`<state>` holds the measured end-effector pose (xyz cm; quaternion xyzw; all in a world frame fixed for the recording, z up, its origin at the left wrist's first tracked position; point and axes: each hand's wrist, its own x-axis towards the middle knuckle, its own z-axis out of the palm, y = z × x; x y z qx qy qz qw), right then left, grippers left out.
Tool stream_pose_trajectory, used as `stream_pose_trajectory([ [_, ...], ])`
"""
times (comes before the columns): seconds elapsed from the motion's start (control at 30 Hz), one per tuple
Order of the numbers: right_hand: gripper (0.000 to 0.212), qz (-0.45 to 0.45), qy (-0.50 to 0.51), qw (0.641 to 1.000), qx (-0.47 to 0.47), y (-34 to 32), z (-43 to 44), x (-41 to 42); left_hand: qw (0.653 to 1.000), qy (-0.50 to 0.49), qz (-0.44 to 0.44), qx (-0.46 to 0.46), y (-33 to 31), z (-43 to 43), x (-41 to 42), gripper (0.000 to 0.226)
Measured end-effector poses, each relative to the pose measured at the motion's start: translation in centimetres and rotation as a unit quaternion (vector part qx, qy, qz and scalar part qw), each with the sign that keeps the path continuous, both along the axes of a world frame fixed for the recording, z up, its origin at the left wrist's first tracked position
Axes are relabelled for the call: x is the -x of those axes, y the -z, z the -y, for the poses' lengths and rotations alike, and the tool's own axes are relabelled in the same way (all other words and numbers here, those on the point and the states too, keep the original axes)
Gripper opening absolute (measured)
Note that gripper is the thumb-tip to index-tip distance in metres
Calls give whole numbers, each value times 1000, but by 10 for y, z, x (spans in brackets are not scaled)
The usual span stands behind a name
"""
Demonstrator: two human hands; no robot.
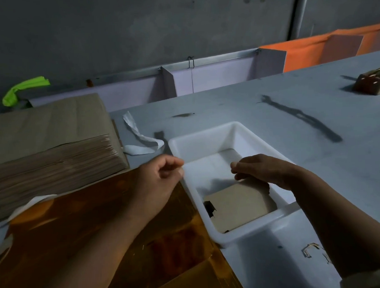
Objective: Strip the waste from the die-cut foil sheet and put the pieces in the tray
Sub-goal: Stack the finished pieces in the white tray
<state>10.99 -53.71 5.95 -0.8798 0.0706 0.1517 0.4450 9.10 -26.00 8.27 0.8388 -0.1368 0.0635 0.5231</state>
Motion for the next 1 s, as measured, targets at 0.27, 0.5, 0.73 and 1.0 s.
stream_pose_trajectory([
  [0.27, 25, 120, 27, 992, 37, -27, -13, 5, 989, -85, -94, -71, 38, -86, 26, 18],
  [0.5, 19, 203, -18, 977, 59, -52, -56, 14, 980, -144, -135, -43, 60, -125, 39, 18],
  [0.73, 26, 223, -116, 958, 140, -60, -118, 20, 974, -169, -141, -45, 66, -148, 55, 19],
  [1.0, 22, 251, -193, 938, 139, -67, -182, 29, 973, -170, -120, -96, 76, -165, 72, 21],
])
